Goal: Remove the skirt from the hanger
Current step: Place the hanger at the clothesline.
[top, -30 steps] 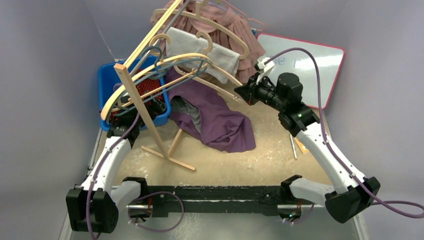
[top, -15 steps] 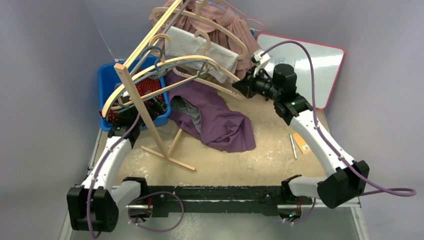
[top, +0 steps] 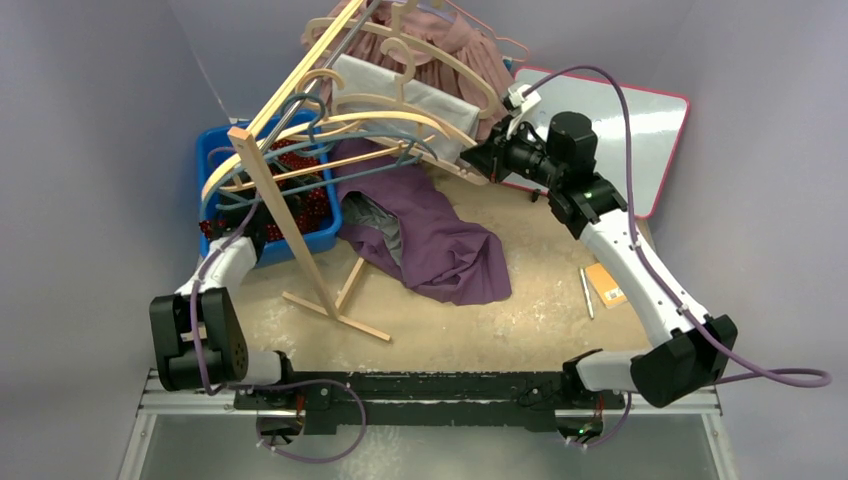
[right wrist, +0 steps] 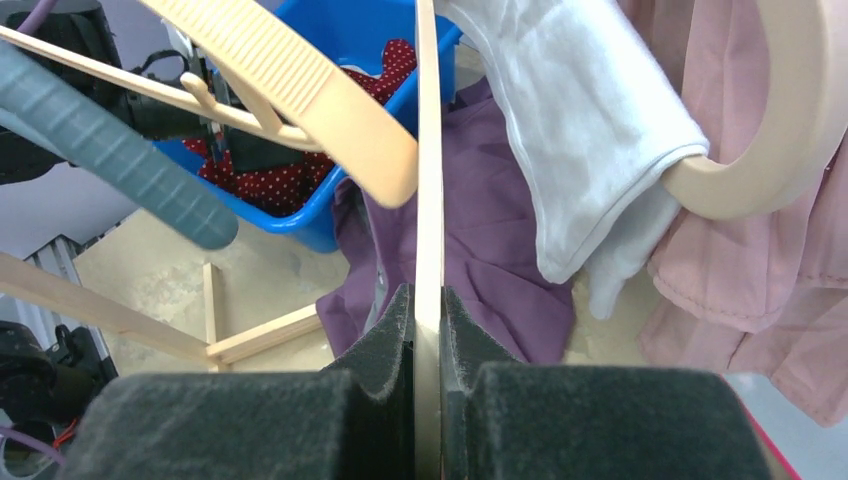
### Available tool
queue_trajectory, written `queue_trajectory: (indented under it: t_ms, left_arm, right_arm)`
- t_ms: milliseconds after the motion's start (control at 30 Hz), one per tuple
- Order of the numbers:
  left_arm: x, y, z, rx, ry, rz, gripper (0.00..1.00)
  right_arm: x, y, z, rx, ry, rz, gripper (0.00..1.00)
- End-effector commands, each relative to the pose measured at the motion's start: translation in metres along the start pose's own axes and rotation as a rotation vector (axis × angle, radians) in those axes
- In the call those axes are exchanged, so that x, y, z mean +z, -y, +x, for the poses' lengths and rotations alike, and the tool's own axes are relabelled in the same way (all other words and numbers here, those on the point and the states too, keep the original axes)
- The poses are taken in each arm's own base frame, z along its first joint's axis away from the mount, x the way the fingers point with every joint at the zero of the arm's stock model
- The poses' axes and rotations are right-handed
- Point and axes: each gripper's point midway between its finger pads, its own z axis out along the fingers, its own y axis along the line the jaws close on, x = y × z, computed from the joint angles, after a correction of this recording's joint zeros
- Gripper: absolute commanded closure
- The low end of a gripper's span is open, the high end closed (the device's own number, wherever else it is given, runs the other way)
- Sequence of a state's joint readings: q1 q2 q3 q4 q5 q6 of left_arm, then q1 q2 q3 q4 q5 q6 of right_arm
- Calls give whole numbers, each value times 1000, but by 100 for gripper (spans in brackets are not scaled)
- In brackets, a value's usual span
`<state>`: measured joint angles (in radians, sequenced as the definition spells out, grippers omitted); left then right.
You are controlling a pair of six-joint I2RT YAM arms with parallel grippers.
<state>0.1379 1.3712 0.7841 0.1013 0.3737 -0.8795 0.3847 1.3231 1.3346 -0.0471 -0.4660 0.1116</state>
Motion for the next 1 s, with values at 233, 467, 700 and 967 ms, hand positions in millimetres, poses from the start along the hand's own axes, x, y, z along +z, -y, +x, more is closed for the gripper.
queue_trajectory:
  t_ms: [233, 467, 700, 967]
  left_arm:
    - [-55, 20, -102, -227, 288, 188, 17]
    - [-102, -27, -116, -72, 441, -166, 19]
    - [-129, -47, -113, 41, 494, -311, 18]
    - [-128, -60, -105, 127, 476, -344, 15]
  right_arm:
    - [-37, -11, -73, -65, 211, 35, 100]
    - [-53, -23, -88, -126, 294, -1, 100]
    - [-55, -58, -91, -258, 324, -211, 100]
    - [-41, -62, -82, -325, 322, -300, 100]
